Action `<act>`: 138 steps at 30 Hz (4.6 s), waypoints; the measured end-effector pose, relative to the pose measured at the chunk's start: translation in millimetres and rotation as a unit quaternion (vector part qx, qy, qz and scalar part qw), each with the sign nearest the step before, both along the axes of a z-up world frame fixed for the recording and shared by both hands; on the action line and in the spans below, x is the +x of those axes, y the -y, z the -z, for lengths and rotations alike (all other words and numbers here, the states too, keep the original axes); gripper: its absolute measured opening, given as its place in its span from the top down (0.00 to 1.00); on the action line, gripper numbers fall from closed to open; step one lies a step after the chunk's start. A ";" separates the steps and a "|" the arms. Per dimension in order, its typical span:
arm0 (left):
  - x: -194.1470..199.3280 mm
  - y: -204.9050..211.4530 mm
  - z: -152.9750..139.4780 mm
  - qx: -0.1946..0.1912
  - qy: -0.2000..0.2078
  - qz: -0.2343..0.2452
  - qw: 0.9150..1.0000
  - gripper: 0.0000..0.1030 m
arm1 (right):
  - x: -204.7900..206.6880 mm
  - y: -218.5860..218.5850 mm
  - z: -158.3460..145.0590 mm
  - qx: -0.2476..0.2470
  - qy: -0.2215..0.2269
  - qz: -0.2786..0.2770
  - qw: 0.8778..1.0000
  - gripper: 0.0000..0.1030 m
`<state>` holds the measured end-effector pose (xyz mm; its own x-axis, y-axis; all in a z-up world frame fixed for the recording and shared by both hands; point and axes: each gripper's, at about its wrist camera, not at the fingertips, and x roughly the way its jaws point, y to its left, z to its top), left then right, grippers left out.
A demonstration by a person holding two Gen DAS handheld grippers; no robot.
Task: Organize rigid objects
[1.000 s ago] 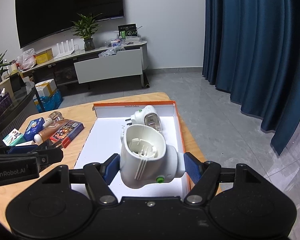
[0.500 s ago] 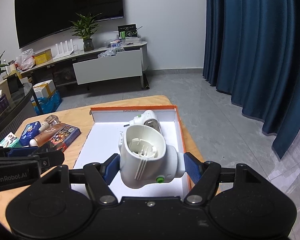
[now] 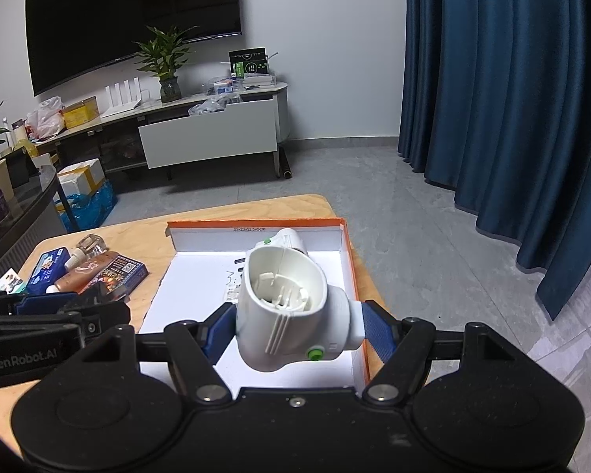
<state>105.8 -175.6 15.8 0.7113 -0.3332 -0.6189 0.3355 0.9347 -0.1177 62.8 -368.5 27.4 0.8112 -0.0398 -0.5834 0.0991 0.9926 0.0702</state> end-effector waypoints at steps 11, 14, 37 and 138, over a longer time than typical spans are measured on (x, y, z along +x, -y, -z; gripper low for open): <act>6.5 3.8 0.6 0.002 -0.002 0.002 1.000 0.46 | 11.7 -3.1 2.6 -0.001 -0.005 -0.003 1.000 0.19; 7.6 5.2 1.0 0.003 -0.002 0.003 1.000 0.46 | 15.8 -3.9 4.0 -0.003 -0.007 -0.004 1.000 0.19; 12.1 11.3 12.1 0.007 -0.016 0.008 1.000 0.45 | 33.3 -1.7 17.5 0.000 -0.033 -0.005 0.999 0.19; -3.2 -146.4 40.6 0.033 -0.032 -0.238 0.970 0.07 | 38.1 -147.8 26.9 -0.013 -0.056 -0.162 0.985 0.14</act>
<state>102.6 -29.2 -24.9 0.7346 0.0646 -0.6755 -0.1410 0.9883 -0.0587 100.9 -220.6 0.5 0.7138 0.1947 -0.6727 -0.2180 0.9746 0.0508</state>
